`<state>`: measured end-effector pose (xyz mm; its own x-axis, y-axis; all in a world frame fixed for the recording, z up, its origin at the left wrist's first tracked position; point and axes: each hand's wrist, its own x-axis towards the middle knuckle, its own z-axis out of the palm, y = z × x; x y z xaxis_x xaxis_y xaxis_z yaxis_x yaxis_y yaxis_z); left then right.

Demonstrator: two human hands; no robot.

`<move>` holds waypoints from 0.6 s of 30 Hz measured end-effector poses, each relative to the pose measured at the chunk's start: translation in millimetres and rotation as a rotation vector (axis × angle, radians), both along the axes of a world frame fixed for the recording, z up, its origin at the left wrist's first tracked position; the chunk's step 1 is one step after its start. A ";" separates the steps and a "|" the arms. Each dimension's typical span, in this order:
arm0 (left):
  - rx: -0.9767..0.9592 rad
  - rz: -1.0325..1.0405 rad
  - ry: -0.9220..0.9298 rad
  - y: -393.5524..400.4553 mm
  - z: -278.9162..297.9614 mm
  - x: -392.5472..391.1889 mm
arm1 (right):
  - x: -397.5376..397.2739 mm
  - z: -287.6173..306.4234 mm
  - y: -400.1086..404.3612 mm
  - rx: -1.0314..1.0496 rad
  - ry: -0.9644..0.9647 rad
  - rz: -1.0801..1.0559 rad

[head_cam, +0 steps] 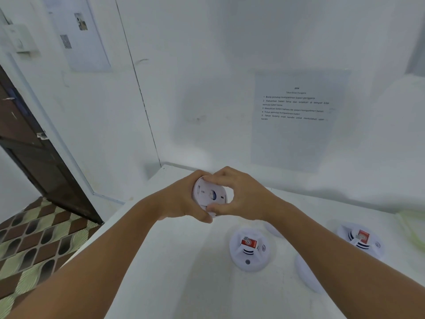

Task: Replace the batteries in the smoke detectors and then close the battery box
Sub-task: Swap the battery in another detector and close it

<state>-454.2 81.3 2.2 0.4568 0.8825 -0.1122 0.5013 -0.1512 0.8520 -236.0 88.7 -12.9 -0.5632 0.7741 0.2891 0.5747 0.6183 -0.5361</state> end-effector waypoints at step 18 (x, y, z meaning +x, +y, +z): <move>0.073 -0.011 0.078 1.5 0.5 5.3 | -2.2 -6.7 -8.2 0.158 -0.061 -0.062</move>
<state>-448.9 82.8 2.6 0.4585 0.8848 -0.0834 0.5637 -0.2170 0.7970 -238.2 80.5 -19.6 -0.5358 0.7558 0.3763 0.6432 0.6541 -0.3980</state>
